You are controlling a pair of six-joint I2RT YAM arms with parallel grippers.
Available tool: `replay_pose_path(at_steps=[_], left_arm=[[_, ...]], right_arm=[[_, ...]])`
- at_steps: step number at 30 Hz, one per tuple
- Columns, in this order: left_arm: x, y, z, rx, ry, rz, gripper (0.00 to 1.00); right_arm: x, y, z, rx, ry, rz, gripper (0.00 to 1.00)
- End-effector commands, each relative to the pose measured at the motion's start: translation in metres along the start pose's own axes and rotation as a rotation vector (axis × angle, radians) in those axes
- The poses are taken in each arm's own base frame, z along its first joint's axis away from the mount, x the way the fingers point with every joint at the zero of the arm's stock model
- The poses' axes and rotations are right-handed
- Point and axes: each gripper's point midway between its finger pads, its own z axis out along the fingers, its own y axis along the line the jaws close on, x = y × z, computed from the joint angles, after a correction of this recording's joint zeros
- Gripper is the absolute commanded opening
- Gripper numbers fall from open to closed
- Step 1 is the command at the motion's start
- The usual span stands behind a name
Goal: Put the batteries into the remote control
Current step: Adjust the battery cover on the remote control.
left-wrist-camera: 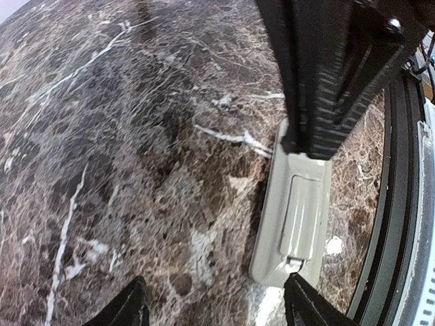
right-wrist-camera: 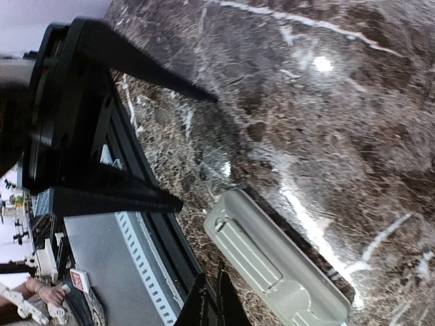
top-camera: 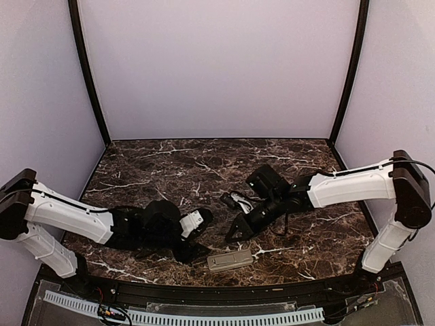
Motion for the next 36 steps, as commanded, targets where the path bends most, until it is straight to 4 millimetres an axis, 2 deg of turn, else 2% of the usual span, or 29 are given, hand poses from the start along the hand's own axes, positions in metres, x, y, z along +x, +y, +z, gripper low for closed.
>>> replay_pose_path(at_steps=[1, 3, 5, 6, 7, 10, 13, 20, 25, 30, 32, 36], left_arm=[[-0.018, -0.020, 0.017, 0.064, 0.002, 0.094, 0.67], [-0.023, -0.027, 0.026, 0.089, 0.008, 0.098, 0.66], [-0.029, -0.032, 0.033, 0.102, 0.011, 0.103, 0.61], [-0.023, -0.034, 0.038, 0.103, 0.037, 0.107, 0.59], [-0.026, -0.035, 0.041, 0.101, 0.037, 0.110, 0.58], [-0.017, -0.035, 0.051, 0.075, 0.088, 0.120, 0.51], [-0.013, -0.037, 0.057, 0.062, 0.115, 0.163, 0.49], [0.023, -0.042, 0.069, 0.020, 0.232, 0.229, 0.47], [0.045, -0.038, 0.078, -0.009, 0.298, 0.236, 0.38], [0.058, -0.047, 0.075, 0.010, 0.324, 0.257, 0.38], [0.051, -0.048, 0.073, 0.006, 0.296, 0.248, 0.39], [0.011, -0.049, 0.062, -0.008, 0.164, 0.253, 0.48]], right_arm=[[0.003, -0.040, -0.021, 0.175, -0.068, 0.113, 0.15], [0.007, -0.054, -0.030, 0.222, -0.092, 0.159, 0.23], [0.013, -0.067, -0.036, 0.270, -0.098, 0.194, 0.25], [0.017, -0.071, -0.038, 0.283, -0.096, 0.204, 0.26], [0.021, -0.074, -0.037, 0.289, -0.092, 0.212, 0.27], [0.026, -0.078, -0.036, 0.292, -0.092, 0.221, 0.28], [0.028, -0.078, -0.034, 0.278, -0.095, 0.218, 0.28], [0.029, -0.076, -0.031, 0.251, -0.102, 0.212, 0.28], [0.030, -0.072, -0.031, 0.229, -0.103, 0.205, 0.28], [0.030, -0.066, -0.036, 0.215, -0.109, 0.180, 0.29], [0.027, -0.061, -0.038, 0.199, -0.117, 0.151, 0.29], [0.012, -0.047, -0.046, 0.175, -0.159, 0.061, 0.30]])
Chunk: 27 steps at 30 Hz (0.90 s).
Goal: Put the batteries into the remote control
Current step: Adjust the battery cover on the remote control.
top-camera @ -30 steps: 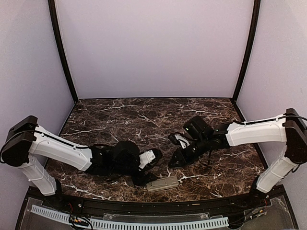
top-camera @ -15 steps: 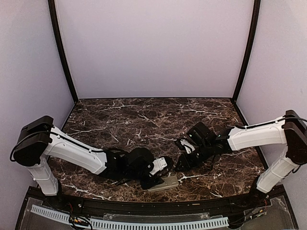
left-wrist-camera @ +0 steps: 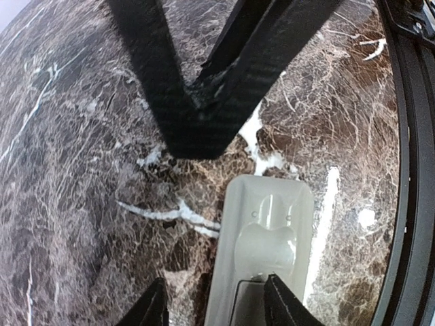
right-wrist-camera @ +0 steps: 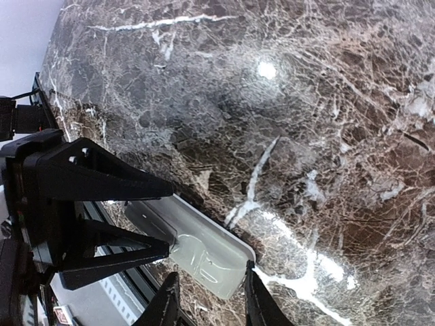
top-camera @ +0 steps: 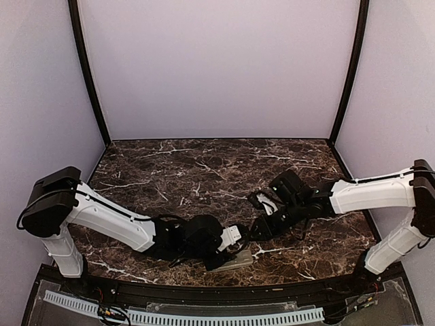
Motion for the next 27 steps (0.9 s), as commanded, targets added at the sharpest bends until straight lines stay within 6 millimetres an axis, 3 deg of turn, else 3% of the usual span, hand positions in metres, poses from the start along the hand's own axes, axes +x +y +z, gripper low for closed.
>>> replay_pose_path(at_steps=[1, 7, 10, 13, 14, 15, 16, 17, 18, 19, 20, 21, 27], left_arm=[[0.021, -0.003, -0.016, 0.009, 0.067, 0.042, 0.50], [-0.015, 0.012, -0.045, 0.011, -0.049, -0.015, 0.58], [-0.019, 0.027, -0.066, -0.027, -0.101, -0.115, 0.59], [-0.006, 0.039, -0.083, -0.079, -0.145, -0.207, 0.61], [-0.014, 0.045, -0.096, -0.099, -0.204, -0.257, 0.62], [0.002, 0.046, -0.097, -0.112, -0.191, -0.275, 0.66], [-0.005, 0.053, -0.110, -0.131, -0.248, -0.317, 0.68], [0.010, 0.053, -0.111, -0.141, -0.237, -0.330, 0.72], [0.006, 0.058, -0.123, -0.155, -0.284, -0.363, 0.73], [0.017, 0.059, -0.125, -0.164, -0.277, -0.372, 0.76], [0.013, 0.063, -0.136, -0.173, -0.320, -0.396, 0.77], [0.021, 0.064, -0.138, -0.178, -0.320, -0.404, 0.79], [0.025, 0.082, -0.177, -0.253, -0.461, -0.455, 0.85]], right_arm=[[-0.019, 0.019, -0.012, -0.053, -0.070, -0.118, 0.31], [-0.040, 0.046, -0.022, -0.115, -0.103, -0.293, 0.35], [-0.049, 0.057, -0.024, -0.143, -0.120, -0.408, 0.38], [-0.050, 0.074, -0.022, -0.172, -0.123, -0.590, 0.56], [-0.049, 0.083, -0.020, -0.169, -0.126, -0.688, 0.62], [-0.046, 0.088, -0.015, -0.148, -0.124, -0.785, 0.68], [-0.037, 0.096, -0.007, -0.132, -0.106, -0.891, 0.77], [-0.032, 0.098, 0.001, -0.095, -0.091, -0.984, 0.83], [-0.029, 0.099, 0.007, -0.063, -0.074, -1.057, 0.89], [-0.027, 0.098, 0.013, -0.030, -0.050, -1.129, 0.92], [-0.024, 0.095, 0.019, -0.010, -0.019, -1.161, 0.95], [-0.022, 0.092, 0.023, 0.005, 0.011, -1.180, 0.98], [-0.009, 0.075, 0.041, 0.051, 0.158, -1.253, 0.99]])
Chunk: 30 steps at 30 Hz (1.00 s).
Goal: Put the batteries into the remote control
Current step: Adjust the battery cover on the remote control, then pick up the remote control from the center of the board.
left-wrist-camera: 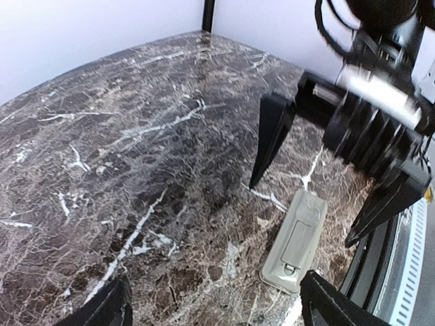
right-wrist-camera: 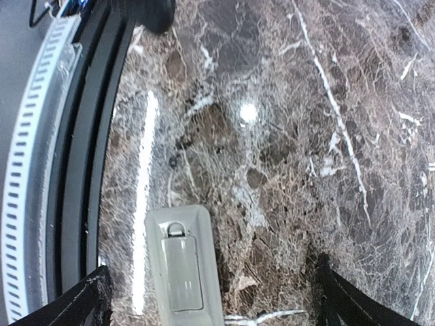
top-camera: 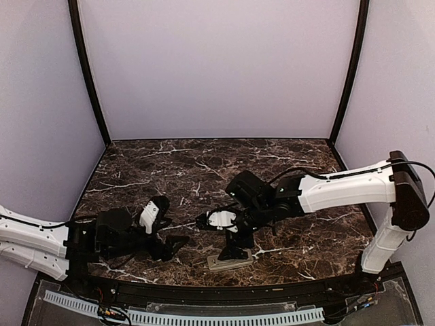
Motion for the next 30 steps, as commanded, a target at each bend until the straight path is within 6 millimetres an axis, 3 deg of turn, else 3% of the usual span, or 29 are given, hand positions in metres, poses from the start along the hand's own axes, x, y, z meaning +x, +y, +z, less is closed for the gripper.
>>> replay_pose_path(at_steps=[1, 10, 15, 23, 30], left_arm=[[-0.013, 0.019, -0.017, -0.072, -0.105, -0.061, 0.85], [-0.007, 0.028, -0.021, -0.110, -0.099, -0.055, 0.87], [-0.007, 0.027, -0.016, -0.113, -0.094, -0.032, 0.88], [-0.011, 0.026, -0.011, -0.120, -0.084, 0.004, 0.89], [-0.014, 0.029, -0.011, -0.127, -0.085, 0.015, 0.90]], right_arm=[[0.023, -0.002, 0.007, 0.002, 0.135, -0.126, 0.99], [0.068, 0.009, 0.028, -0.078, 0.287, -0.141, 0.99], [0.075, 0.012, 0.033, -0.085, 0.284, -0.130, 0.98], [0.099, 0.009, 0.043, -0.059, 0.355, -0.095, 0.89], [0.106, 0.011, 0.045, -0.034, 0.378, -0.079, 0.82]])
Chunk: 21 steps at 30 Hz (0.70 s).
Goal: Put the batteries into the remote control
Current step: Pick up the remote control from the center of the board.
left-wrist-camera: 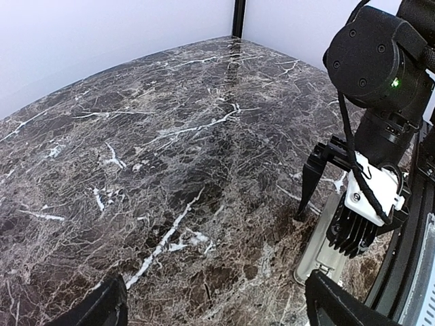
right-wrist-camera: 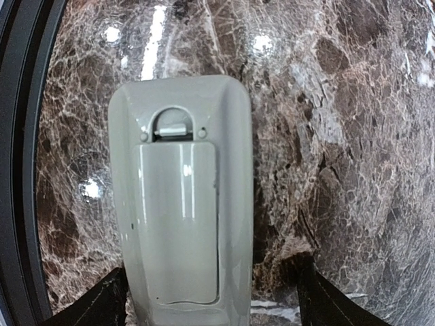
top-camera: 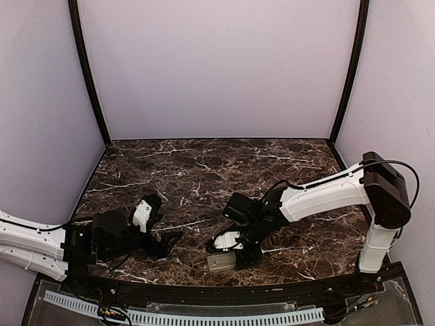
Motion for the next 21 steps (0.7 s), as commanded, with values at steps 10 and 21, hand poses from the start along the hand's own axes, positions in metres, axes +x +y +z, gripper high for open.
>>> replay_pose_path(at_steps=[10, 21], left_arm=[[-0.018, 0.004, -0.002, -0.008, -0.040, 0.012, 0.90], [-0.017, 0.005, -0.005, -0.003, -0.041, 0.002, 0.89]], right_arm=[[0.020, 0.015, 0.011, -0.006, 0.083, 0.042, 0.56], [0.000, 0.010, 0.001, 0.010, 0.006, 0.086, 0.39]])
